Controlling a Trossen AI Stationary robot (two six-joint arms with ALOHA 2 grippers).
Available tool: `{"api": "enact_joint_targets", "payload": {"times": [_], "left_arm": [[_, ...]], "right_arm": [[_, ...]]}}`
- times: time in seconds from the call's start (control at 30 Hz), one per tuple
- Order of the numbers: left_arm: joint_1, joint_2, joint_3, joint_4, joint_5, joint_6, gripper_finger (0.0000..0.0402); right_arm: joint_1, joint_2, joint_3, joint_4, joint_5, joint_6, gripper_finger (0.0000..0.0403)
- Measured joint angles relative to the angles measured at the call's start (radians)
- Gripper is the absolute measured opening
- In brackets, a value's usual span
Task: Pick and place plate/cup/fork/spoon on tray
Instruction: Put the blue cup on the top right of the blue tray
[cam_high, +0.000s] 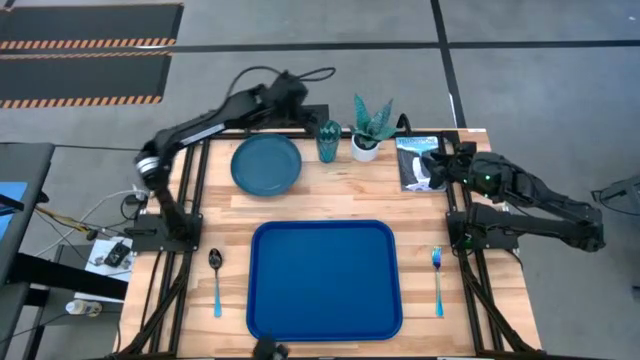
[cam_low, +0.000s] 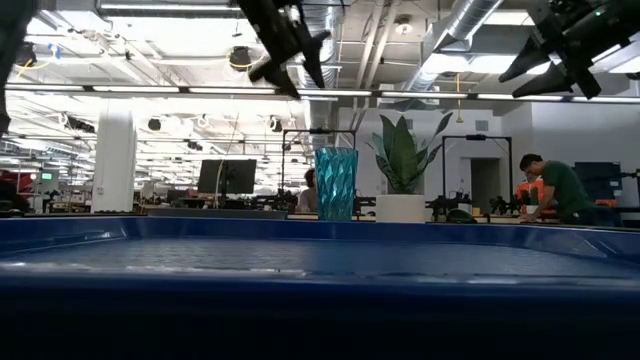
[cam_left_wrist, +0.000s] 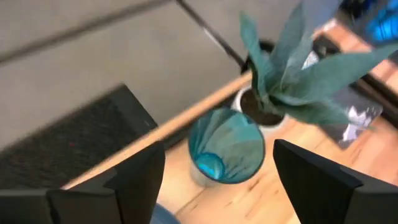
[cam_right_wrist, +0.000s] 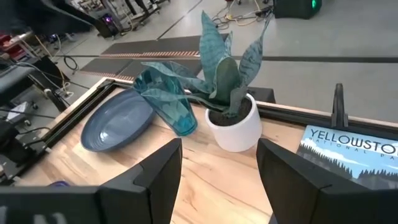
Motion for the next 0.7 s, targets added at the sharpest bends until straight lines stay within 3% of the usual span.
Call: {"api": "enact_joint_targets", "payload": {"times": [0.3, 0.53, 0.7], "left_arm": [[0.068, 0.275, 0.125, -0.076, 0.204, 0.035, 0.0277], [0.078, 0.343, 0.129, -0.086, 0.170, 0.019, 0.0273], [0.078, 0.339, 0.129, -0.087, 0.169, -0.010, 0.0230]], "right_arm": [[0.000, -0.002, 0.000, 0.001, 0.003, 0.000, 0.0233], [0.000, -0.003, 0.000, 0.002, 0.003, 0.005, 0.0233], [0.000, -0.002, 0.000, 0.002, 0.004, 0.010, 0.0233]]}}
